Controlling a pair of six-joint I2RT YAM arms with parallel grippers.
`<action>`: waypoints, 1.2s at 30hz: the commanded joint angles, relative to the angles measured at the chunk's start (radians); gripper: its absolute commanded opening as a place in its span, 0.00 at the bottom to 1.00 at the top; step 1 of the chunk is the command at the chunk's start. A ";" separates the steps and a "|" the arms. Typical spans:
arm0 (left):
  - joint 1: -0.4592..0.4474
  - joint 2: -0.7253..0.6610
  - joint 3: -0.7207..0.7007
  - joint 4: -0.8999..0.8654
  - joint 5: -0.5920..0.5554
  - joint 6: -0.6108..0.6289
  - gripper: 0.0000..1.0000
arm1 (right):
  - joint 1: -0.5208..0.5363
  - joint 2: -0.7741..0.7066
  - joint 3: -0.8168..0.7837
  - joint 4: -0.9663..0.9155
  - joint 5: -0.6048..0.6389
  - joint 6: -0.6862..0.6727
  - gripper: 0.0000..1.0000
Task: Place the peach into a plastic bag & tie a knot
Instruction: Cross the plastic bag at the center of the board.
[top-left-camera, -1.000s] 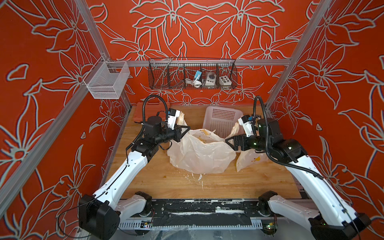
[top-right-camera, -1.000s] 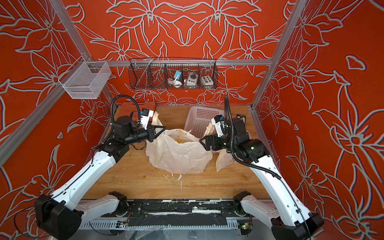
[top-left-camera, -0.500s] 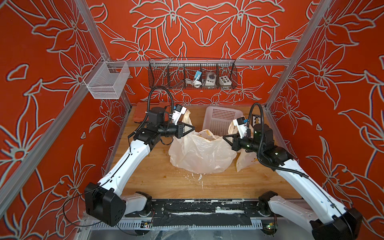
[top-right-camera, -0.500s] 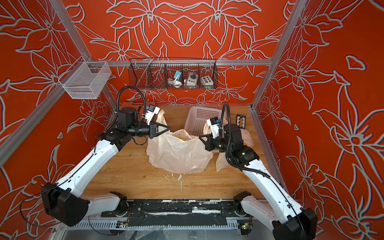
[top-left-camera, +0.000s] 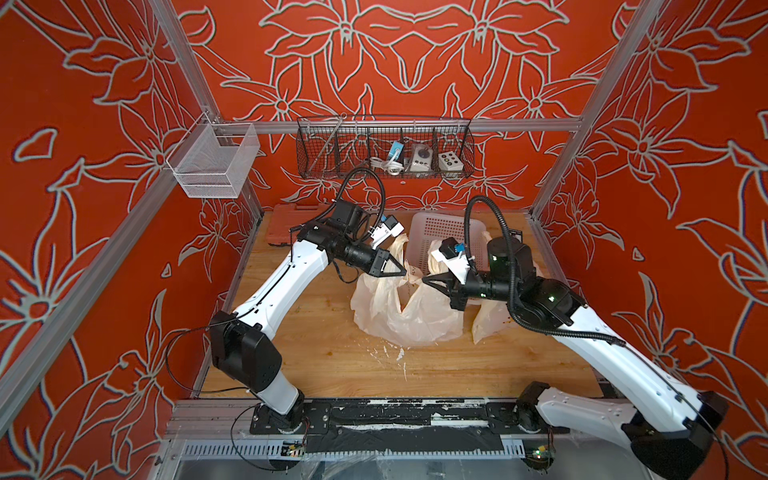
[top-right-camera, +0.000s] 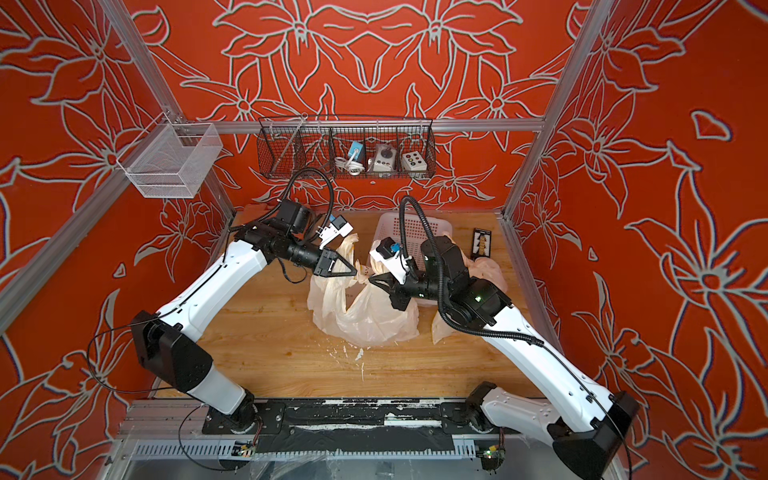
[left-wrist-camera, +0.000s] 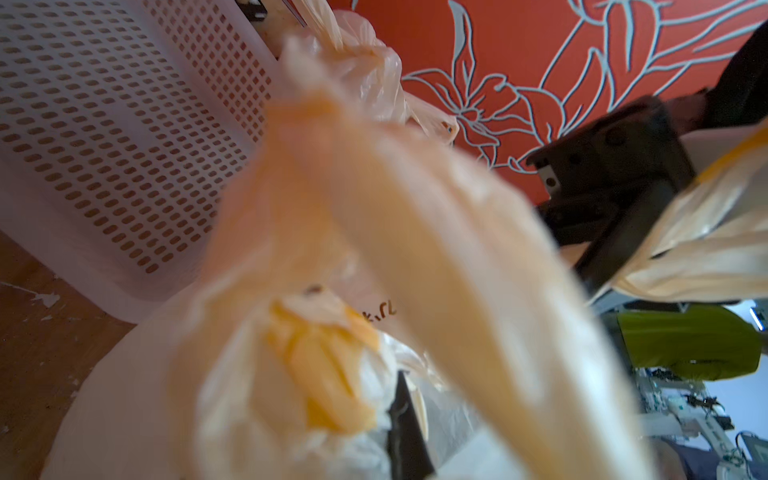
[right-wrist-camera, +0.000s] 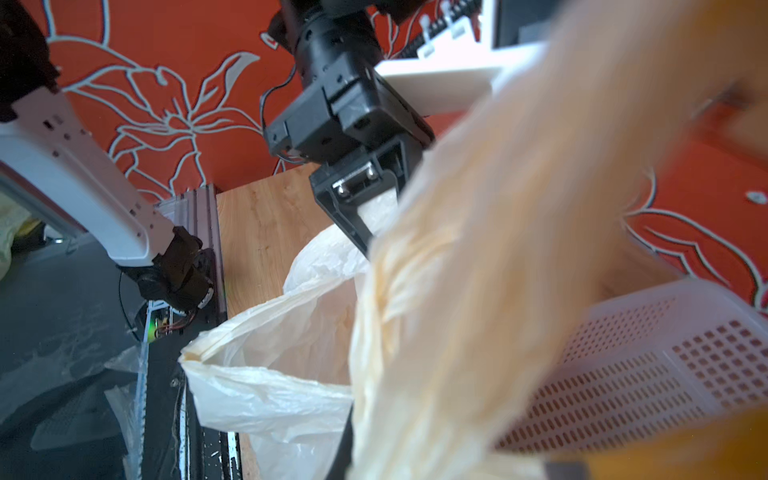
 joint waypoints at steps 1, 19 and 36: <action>-0.021 0.008 0.037 -0.177 0.054 0.195 0.03 | 0.036 0.088 0.101 -0.163 -0.051 -0.191 0.00; -0.019 -0.113 -0.140 -0.103 0.092 0.284 0.38 | 0.097 0.292 0.270 -0.330 -0.121 -0.267 0.00; -0.007 -0.243 -0.262 0.044 0.150 0.280 0.62 | 0.105 0.402 0.362 -0.378 -0.168 -0.252 0.00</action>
